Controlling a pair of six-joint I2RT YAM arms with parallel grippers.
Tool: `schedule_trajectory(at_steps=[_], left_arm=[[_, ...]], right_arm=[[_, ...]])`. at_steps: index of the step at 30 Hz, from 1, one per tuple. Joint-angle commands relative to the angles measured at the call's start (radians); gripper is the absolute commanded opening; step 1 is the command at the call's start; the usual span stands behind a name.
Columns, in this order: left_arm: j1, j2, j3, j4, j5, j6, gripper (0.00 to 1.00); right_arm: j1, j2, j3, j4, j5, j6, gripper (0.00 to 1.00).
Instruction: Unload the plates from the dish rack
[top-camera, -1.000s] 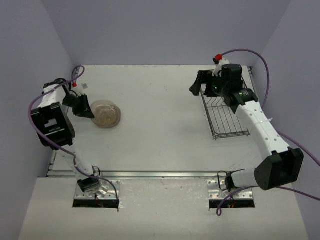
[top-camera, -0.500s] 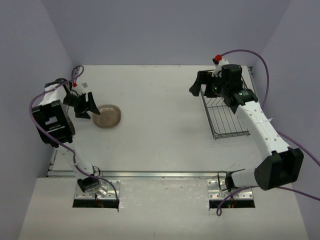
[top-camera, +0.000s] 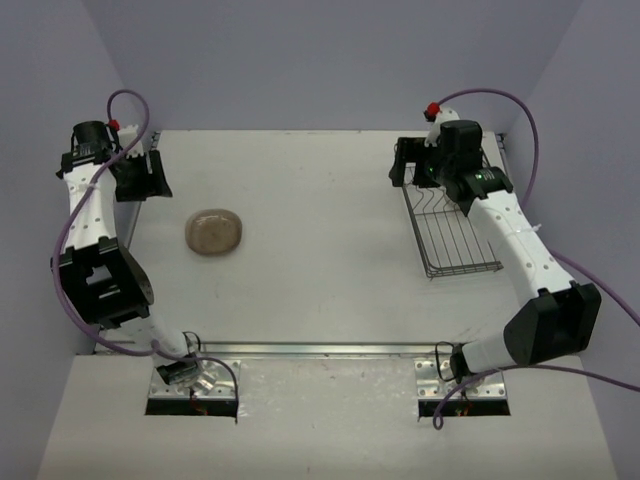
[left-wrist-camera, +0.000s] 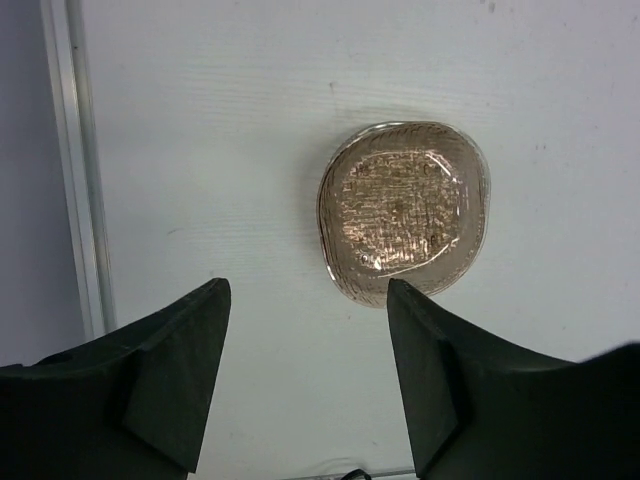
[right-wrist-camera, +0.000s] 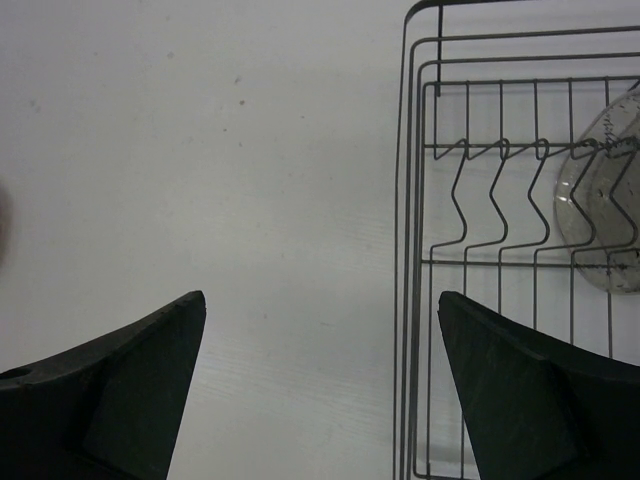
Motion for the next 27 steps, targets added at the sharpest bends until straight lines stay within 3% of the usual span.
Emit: schedule_trajectory(at_steps=[1,4,9,12,15,19,27], left_arm=[[-0.012,0.002,-0.080,0.052,-0.056,0.001,0.50],[-0.013,-0.001,-0.126,0.134,-0.119,-0.017,0.24],[-0.012,0.034,-0.136,0.147,-0.161,-0.013,0.10],[-0.016,0.028,-0.140,0.155,-0.140,-0.014,0.10],[-0.044,0.014,-0.151,0.159,-0.130,-0.004,0.08],[-0.098,-0.042,-0.185,0.196,-0.203,0.015,0.06],[-0.210,-0.121,-0.246,0.252,-0.305,0.013,0.12]], right_arm=[[-0.012,0.019,0.020,-0.028,0.056,-0.053,0.99],[-0.012,0.013,0.012,-0.028,0.062,-0.053,0.99],[-0.012,0.017,0.017,-0.028,0.118,-0.090,0.99],[-0.013,0.063,0.056,-0.055,0.202,-0.156,0.98],[-0.043,0.160,0.155,-0.105,0.301,-0.244,0.89],[-0.143,0.241,0.219,-0.103,0.311,-0.337,0.74],[-0.321,0.415,0.340,-0.085,0.318,-0.445,0.60]])
